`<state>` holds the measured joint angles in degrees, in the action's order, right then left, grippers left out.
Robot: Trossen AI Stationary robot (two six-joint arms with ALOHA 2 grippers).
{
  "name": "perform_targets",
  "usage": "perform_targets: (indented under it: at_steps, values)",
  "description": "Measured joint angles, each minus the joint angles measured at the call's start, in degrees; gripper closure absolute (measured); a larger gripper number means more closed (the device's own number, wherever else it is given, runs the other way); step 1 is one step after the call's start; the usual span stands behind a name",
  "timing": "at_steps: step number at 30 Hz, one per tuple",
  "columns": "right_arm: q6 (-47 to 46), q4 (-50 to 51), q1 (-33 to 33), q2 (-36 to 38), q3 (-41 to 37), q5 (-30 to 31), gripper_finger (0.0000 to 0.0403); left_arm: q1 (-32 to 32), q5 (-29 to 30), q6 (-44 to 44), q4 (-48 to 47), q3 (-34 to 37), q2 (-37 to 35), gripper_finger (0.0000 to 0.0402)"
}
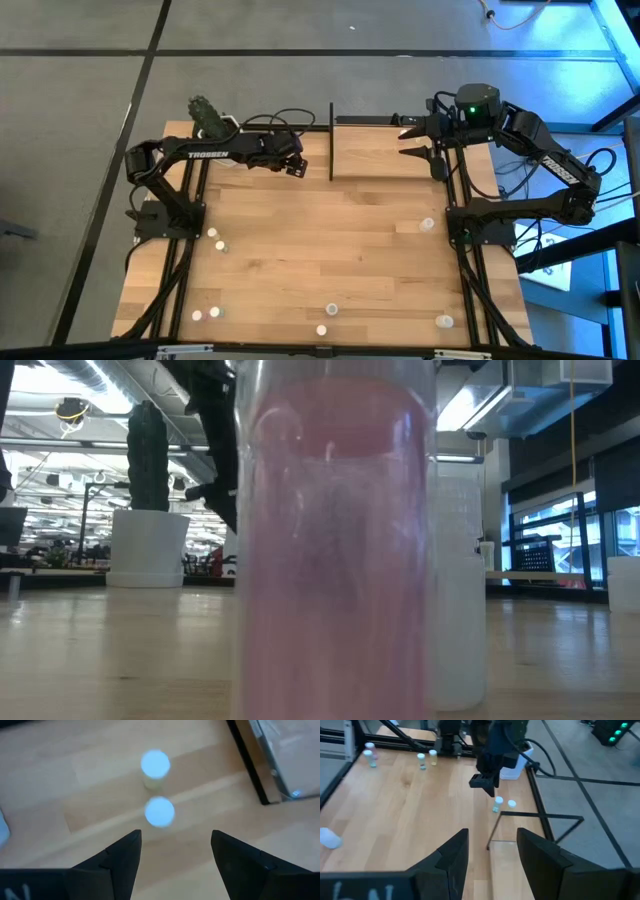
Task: Pick and place medicine bottles onto shelf by color
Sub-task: Put the top green pill bottle on the shelf
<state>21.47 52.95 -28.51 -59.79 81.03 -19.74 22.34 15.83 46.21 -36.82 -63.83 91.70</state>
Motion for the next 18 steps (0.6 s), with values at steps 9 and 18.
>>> perform_targets:
  at_steps: [9,18]
  values:
    - [0.02,0.00,0.00,0.00,-0.02,2.12,0.0233,1.02,2.66,-1.98,6.15,3.98,0.19,0.0168]
    - [0.06,-1.16,-0.03,0.00,-0.07,2.29,0.0233,0.47,4.40,-4.82,11.34,5.05,2.57,0.0168]
